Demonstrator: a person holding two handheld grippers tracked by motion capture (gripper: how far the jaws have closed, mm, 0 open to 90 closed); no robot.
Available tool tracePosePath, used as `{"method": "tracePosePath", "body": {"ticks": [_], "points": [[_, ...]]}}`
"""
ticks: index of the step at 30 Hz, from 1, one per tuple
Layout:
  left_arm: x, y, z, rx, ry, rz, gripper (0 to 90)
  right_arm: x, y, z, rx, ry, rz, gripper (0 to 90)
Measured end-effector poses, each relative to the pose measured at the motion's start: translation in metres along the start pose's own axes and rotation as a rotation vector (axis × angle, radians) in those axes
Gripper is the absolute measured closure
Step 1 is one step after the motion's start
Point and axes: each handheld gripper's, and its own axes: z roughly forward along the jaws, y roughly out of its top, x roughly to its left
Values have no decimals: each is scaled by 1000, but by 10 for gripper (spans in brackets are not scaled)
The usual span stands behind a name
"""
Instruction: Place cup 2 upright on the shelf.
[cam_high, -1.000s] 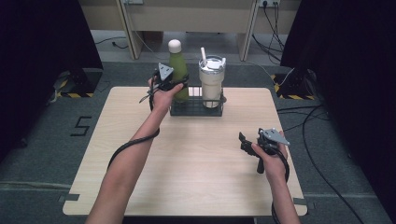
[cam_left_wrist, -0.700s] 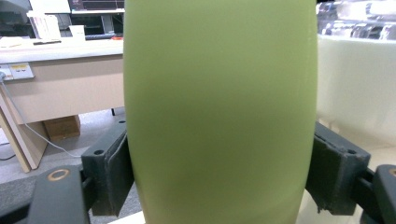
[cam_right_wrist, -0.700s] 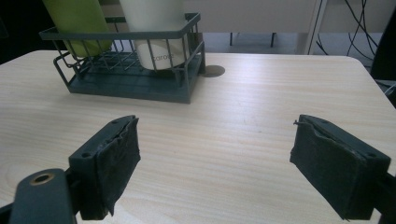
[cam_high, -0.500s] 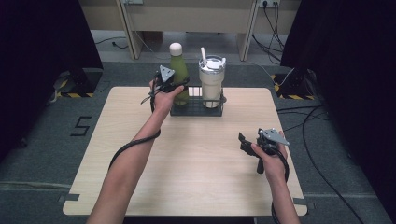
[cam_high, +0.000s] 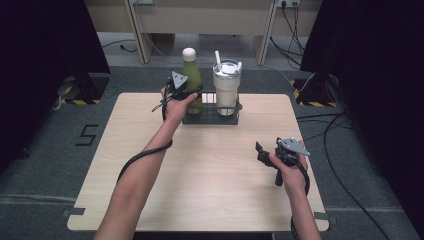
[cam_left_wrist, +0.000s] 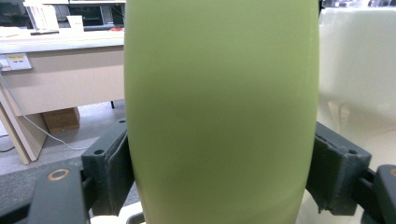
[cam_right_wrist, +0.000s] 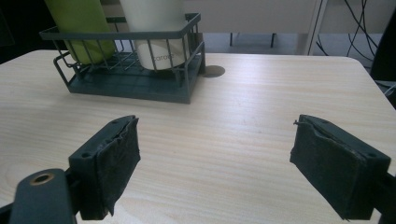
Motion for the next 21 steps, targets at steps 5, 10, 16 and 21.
{"method": "tracePosePath", "body": {"ticks": [5,10,16,21], "points": [[-2,0,0,1,-2,9,201,0,0,0,0,-2,1,150],[-2,-1,0,1,-4,8,200,0,0,0,1,-1,-1,150],[-4,-4,0,5,-19,-8,179,1,-1,0,3,3,-6,150],[-4,-2,-1,2,-12,3,175,2,0,0,0,6,-11,149]]}}
